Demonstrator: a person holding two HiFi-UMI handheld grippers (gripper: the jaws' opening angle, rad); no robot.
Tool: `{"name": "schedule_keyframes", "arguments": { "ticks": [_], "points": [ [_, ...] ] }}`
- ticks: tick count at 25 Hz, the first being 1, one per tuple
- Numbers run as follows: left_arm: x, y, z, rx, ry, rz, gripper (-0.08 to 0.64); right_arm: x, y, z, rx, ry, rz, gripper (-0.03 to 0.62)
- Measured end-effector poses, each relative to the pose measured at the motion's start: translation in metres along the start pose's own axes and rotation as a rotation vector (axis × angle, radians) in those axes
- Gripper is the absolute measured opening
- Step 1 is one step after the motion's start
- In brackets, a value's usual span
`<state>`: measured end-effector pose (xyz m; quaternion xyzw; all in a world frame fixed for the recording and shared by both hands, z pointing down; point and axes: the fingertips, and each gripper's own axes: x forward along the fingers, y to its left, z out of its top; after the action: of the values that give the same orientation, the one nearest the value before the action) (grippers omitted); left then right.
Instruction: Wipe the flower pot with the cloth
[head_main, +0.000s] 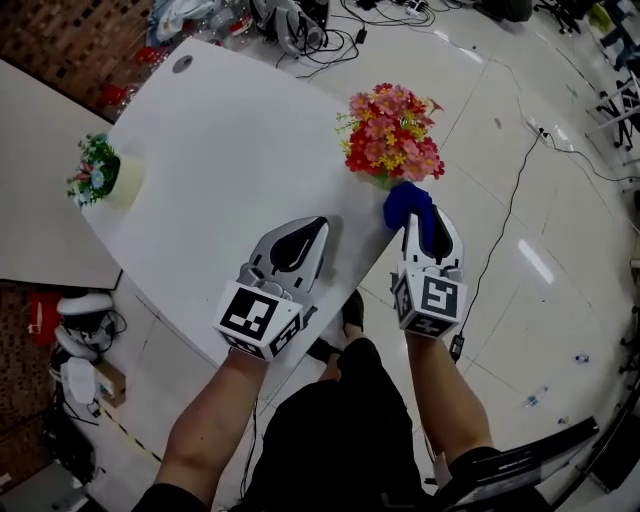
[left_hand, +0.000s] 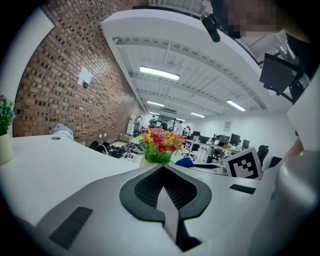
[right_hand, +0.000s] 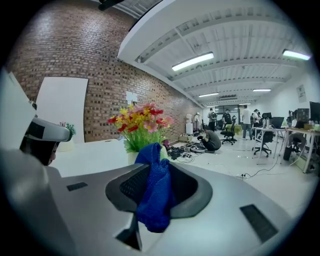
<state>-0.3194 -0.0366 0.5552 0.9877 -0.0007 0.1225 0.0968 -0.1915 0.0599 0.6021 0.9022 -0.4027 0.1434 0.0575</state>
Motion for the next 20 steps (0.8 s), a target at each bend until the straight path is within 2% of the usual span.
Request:
{"name": "schedule_keyframes", "arguments": {
  "ticks": [4,10,15,20],
  "points": [
    [0.004,-0.007,0.002,-0.003,0.000,0.005,-0.003,-0.003,-0.010,0.007,0.010,0.023,-0.002,0.098],
    [0.005,-0.018,0.020,-0.005,-0.024,0.004,-0.003,-0.012,-0.017,0.022,0.007,-0.050,0.032,0.098],
    [-0.013,-0.039,0.053,-0.002,-0.070,-0.001,-0.003,-0.047,-0.013,0.065,0.013,-0.102,0.092,0.098],
    [-0.037,-0.065,0.085,-0.011,-0.108,-0.008,-0.003,-0.095,-0.022,0.116,0.031,-0.139,0.113,0.098]
  ]
}}
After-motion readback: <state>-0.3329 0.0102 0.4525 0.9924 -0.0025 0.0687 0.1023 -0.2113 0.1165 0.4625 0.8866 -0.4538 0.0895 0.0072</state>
